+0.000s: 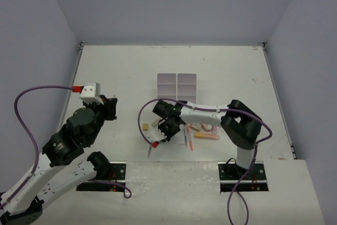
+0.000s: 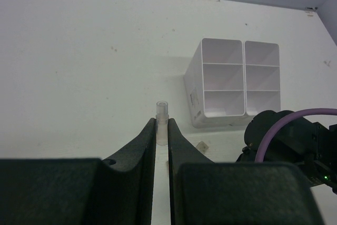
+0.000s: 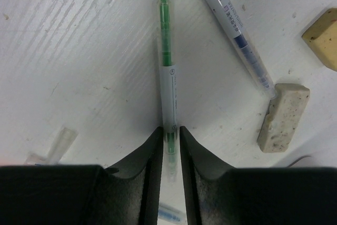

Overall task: Sort the stationery into containers
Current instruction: Pick up the pen from the center of the board.

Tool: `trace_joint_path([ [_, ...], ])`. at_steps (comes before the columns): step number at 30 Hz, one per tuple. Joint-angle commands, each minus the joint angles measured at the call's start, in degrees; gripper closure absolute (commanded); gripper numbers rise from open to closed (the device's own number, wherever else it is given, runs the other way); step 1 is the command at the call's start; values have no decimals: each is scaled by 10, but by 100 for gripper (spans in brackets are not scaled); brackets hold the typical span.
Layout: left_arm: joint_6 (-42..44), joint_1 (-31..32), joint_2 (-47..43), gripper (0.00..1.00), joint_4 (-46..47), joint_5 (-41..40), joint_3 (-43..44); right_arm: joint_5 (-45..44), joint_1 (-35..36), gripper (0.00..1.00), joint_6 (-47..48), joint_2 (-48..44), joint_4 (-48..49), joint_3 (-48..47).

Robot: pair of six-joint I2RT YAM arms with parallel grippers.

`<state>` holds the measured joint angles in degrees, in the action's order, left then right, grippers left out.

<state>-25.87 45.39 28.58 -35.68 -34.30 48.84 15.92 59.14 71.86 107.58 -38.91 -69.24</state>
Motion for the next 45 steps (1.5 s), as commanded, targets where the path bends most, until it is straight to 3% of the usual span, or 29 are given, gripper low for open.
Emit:
trace_joint_path([
  [1, 6, -6, -6, 100, 22, -5, -7, 16, 1, 91, -7, 13, 6, 36],
  [2, 6, -6, -7, 100, 22, -5, -7, 15, 2, 100, -2, 10, 8, 42],
  [12, 6, -5, -12, 100, 21, -3, -8, 3, 9, 96, -5, 3, 26, 69],
  [17, 7, -5, -12, 100, 22, -2, -8, 10, 18, 88, -5, 5, 29, 86],
  [19, 7, -6, -12, 100, 22, -2, -8, 12, 19, 100, -20, -5, 41, 99],
  [29, 7, -6, -14, 100, 24, 3, -9, 29, 26, 100, -17, -37, 79, 149],
  [40, 8, -6, -12, 100, 25, 5, -9, -22, 16, 100, -43, -91, 63, 127],
  [45, 7, -5, -12, 100, 25, 5, -9, 38, 1, 100, -99, -104, 43, 93],
])
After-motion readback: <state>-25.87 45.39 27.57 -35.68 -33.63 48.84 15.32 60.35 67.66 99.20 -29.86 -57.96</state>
